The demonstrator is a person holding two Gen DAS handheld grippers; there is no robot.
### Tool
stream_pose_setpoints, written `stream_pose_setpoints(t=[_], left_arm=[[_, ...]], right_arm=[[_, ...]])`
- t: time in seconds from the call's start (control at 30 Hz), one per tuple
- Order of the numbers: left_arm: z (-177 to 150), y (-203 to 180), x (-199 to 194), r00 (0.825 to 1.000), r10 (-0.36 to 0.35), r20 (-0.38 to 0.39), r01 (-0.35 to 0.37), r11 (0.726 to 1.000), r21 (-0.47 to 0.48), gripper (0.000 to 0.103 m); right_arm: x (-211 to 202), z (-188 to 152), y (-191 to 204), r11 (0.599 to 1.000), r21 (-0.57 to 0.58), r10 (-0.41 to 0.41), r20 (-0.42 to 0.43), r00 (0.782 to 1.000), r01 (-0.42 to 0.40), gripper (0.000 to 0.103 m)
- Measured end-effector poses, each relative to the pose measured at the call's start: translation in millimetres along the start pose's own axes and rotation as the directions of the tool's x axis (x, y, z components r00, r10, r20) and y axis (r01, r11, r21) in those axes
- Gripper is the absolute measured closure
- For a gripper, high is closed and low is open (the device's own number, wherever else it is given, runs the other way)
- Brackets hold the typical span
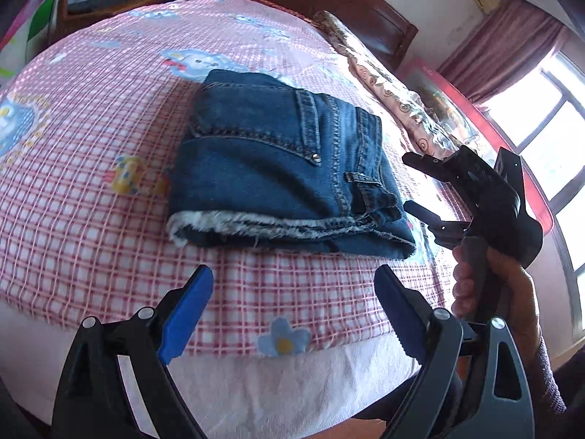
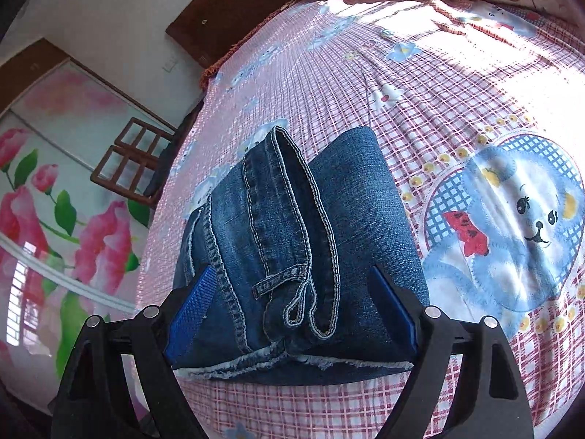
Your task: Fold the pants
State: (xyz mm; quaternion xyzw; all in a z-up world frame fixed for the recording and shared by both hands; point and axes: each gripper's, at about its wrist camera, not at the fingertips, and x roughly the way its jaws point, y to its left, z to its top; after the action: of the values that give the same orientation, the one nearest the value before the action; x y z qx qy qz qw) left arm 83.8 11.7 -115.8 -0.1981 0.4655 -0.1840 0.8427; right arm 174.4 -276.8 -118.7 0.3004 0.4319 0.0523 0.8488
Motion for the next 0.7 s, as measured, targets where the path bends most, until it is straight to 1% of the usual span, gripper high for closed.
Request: stream_pose_setpoints(t=[0.03, 0.1, 0.13, 0.17, 0.23, 0.27, 0.3, 0.33, 0.4, 0.47, 0.57, 0.63, 0.7], left_arm=[[-6.1, 14.1, -2.7, 1.0, 0.012, -0.013, -0.012, 0.999, -0.037, 0.013], [-18.4, 35.3, -5.0, 0.999, 0.034, -0.032, -0.037, 0.995, -0.09, 0.013], [-22.0, 38.4, 2.5, 0.999, 0.042, -0.035, -0.046, 0.993, -0.107, 0.013], [-25.7, 41.9, 6.8, 0.998, 0.052, -0.036, -0.056, 0.991, -0.119, 0.013], [-33.3, 52.5, 6.1, 0.998, 0.053, -0.039, -0.058, 0.989, -0.139, 0.013], [-33.5, 54.1, 5.0, 0.998, 0.046, -0.032, -0.05, 0.988, -0.145, 0.013], [-32.5, 53.7, 4.0, 0.998, 0.05, -0.027, -0.054, 0.988, -0.146, 0.013], [-32.6, 53.9, 2.2, 0.998, 0.051, -0.022, -0.054, 0.988, -0.142, 0.013], [-28.0, 54.4, -3.9, 0.999, 0.043, -0.012, -0.045, 0.99, -0.133, 0.013], [-15.6, 48.3, -8.1, 0.999, 0.049, 0.013, -0.047, 0.992, -0.114, 0.013], [4.6, 50.0, -22.0, 0.995, 0.068, 0.075, -0.062, 0.995, -0.082, 0.013], [18.7, 49.8, -34.6, 0.986, 0.096, 0.136, -0.089, 0.994, -0.057, 0.013], [34.5, 50.0, -44.4, 0.976, 0.11, 0.19, -0.106, 0.994, -0.035, 0.012]], right_arm=[[6.4, -2.0, 2.2, 1.0, -0.017, -0.013, -0.01, 1.0, 0.013, 0.019], [15.7, -9.2, 9.8, 0.996, -0.069, -0.065, -0.016, 0.998, 0.063, 0.019], [19.2, -13.0, 12.6, 0.993, -0.092, -0.074, -0.022, 0.997, 0.072, 0.022], [23.2, -16.7, 16.2, 0.992, -0.108, -0.076, -0.036, 0.996, 0.072, 0.029], [28.8, -22.8, 21.0, 0.988, -0.127, -0.095, -0.047, 0.994, 0.088, 0.035], [28.5, -23.0, 20.2, 0.99, -0.115, -0.082, -0.048, 0.995, 0.076, 0.055], [28.8, -22.1, 16.2, 0.996, -0.075, -0.055, -0.06, 0.997, 0.05, 0.073], [28.1, -19.8, 9.9, 0.999, -0.026, -0.025, -0.064, 0.998, 0.024, 0.082], [27.1, -15.7, -0.5, 0.998, 0.056, 0.03, -0.078, 0.997, -0.026, 0.086], [22.9, -11.8, -2.6, 0.995, 0.081, 0.059, -0.082, 0.995, -0.052, 0.088], [-3.6, -3.0, 12.5, 0.993, 0.05, 0.112, -0.025, 0.993, -0.111, 0.089], [-25.8, 0.5, 24.7, 0.99, 0.01, 0.142, 0.021, 0.99, -0.142, 0.09], [-42.6, 1.1, 25.2, 0.988, 0.003, 0.157, 0.054, 0.986, -0.157, 0.09]])
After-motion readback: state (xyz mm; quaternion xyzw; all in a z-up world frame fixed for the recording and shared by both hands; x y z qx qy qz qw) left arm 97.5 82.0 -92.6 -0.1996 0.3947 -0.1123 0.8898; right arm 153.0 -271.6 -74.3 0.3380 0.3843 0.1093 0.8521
